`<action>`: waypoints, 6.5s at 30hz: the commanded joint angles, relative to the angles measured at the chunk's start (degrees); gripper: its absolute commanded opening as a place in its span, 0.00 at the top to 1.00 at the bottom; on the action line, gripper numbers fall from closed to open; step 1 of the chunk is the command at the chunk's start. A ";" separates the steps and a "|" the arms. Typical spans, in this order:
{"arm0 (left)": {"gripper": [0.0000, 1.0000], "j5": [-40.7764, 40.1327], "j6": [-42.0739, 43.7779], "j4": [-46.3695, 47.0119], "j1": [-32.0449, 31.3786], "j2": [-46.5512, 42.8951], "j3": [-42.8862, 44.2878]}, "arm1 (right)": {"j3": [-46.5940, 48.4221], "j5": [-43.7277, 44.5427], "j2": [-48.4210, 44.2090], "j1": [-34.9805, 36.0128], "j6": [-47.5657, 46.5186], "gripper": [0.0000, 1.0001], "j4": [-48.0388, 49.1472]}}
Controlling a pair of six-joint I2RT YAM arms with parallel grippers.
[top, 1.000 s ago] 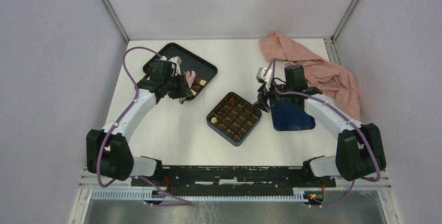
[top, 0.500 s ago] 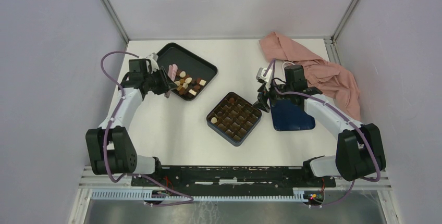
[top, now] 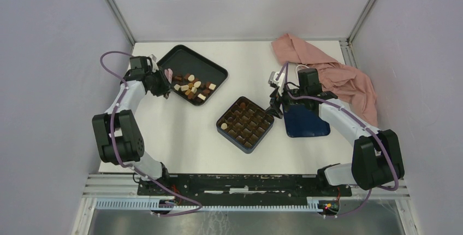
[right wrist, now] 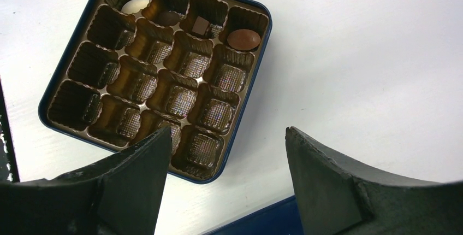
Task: Pack the chocolate
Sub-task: Pick up the fake chocolate from the plate, then place the fake chocolate in the packing box.
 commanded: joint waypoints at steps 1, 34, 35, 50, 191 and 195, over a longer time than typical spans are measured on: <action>0.66 -6.95 4.72 -2.28 0.69 2.63 4.65 | 2.54 -2.09 -0.65 -0.13 -0.90 0.18 0.75; 0.64 -8.30 8.29 -10.69 1.15 17.58 17.34 | 2.54 -3.65 -0.93 -0.10 -0.60 0.18 0.73; 0.64 -8.36 8.37 -10.69 1.16 17.54 17.24 | 2.54 -3.69 -0.98 -0.10 -0.61 0.18 0.75; 0.61 -5.96 8.47 -10.78 1.18 19.39 17.64 | 2.54 -3.43 -0.44 -0.17 -0.71 0.18 0.70; 0.98 6.52 -5.24 -9.13 -23.17 -33.97 -11.17 | -6.28 -16.37 -10.14 -0.24 -29.39 0.16 -4.01; 0.98 5.48 -7.35 -11.41 -27.79 -37.30 -11.69 | -5.03 -14.35 -9.42 -0.28 -27.20 0.16 -4.41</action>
